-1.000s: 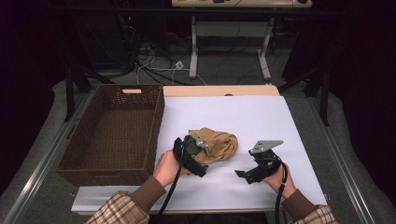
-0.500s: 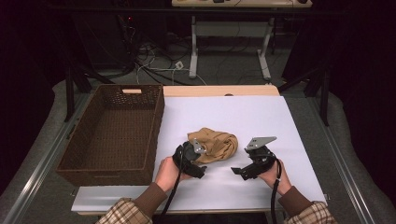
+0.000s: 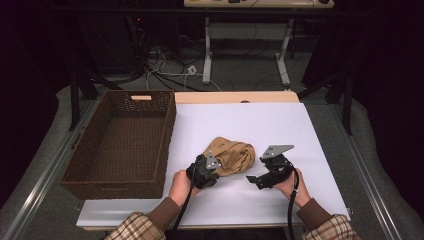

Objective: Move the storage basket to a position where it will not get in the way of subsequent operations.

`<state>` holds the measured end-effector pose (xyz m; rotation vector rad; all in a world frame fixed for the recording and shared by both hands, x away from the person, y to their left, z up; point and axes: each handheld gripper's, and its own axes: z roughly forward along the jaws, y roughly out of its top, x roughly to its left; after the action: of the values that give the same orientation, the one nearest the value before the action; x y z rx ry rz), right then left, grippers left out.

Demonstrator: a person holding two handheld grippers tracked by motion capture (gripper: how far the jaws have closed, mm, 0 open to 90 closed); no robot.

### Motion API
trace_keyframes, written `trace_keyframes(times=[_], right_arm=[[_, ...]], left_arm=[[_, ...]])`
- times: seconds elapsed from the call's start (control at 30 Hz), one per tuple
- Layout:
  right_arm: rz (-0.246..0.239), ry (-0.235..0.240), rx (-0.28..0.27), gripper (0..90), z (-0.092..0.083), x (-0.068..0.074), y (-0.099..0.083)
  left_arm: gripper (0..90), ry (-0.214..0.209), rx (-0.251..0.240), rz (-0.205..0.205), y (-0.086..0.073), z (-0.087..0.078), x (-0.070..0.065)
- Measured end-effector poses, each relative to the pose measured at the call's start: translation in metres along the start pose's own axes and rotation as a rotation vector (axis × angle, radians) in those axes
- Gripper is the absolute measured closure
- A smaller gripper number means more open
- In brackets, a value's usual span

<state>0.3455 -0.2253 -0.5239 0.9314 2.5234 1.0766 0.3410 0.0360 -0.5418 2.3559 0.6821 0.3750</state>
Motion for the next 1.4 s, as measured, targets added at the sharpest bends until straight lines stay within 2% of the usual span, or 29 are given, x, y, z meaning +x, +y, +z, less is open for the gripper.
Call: trace_keyframes(times=[0.1, 0.33, 0.47, 0.53, 0.6, 0.7, 0.87, 1.0, 1.23, 1.37, 1.4], right_arm=[[0.0, -0.015, 0.003, 14.7, 0.001, -0.001, 0.002], [0.01, -0.047, -0.002, 22.7, 0.005, 0.0, 0.011], [0.024, -0.082, -0.009, 34.5, 0.005, -0.002, 0.016], [0.034, -0.118, -0.005, 38.6, 0.006, -0.004, 0.018], [0.048, -0.124, -0.006, 42.0, 0.007, -0.006, 0.021], [0.054, -0.132, 0.007, 45.3, 0.012, -0.008, 0.024], [0.051, -0.143, 0.06, 45.8, 0.024, -0.011, 0.026], [0.055, -0.131, 0.077, 45.9, 0.028, -0.013, 0.021], [0.062, -0.125, 0.086, 48.0, 0.032, -0.014, 0.01], [0.049, -0.128, 0.078, 52.8, 0.032, -0.015, 0.007], [0.053, -0.13, 0.091, 54.5, 0.031, -0.015, 0.006]], left_arm=[[78.5, -0.006, -0.002, 0.009, -0.001, 0.001, -0.002], [80.4, -0.016, -0.017, 0.007, -0.001, -0.002, -0.007], [81.2, -0.034, -0.031, 0.008, -0.001, -0.005, -0.013], [81.6, -0.045, -0.032, 0.013, 0.0, -0.006, -0.017], [81.5, -0.051, -0.033, 0.022, 0.0, -0.006, -0.02], [81.4, -0.06, -0.036, 0.026, 0.001, -0.007, -0.025], [80.4, -0.07, -0.041, 0.021, -0.002, -0.009, -0.027], [71.4, -0.081, -0.035, 0.006, -0.006, -0.013, -0.024], [41.3, -0.036, -0.049, -0.017, -0.009, -0.028, -0.021], [33.7, -0.009, -0.041, -0.033, -0.014, -0.033, -0.018], [32.4, -0.007, -0.042, -0.039, -0.014, -0.033, -0.017]])
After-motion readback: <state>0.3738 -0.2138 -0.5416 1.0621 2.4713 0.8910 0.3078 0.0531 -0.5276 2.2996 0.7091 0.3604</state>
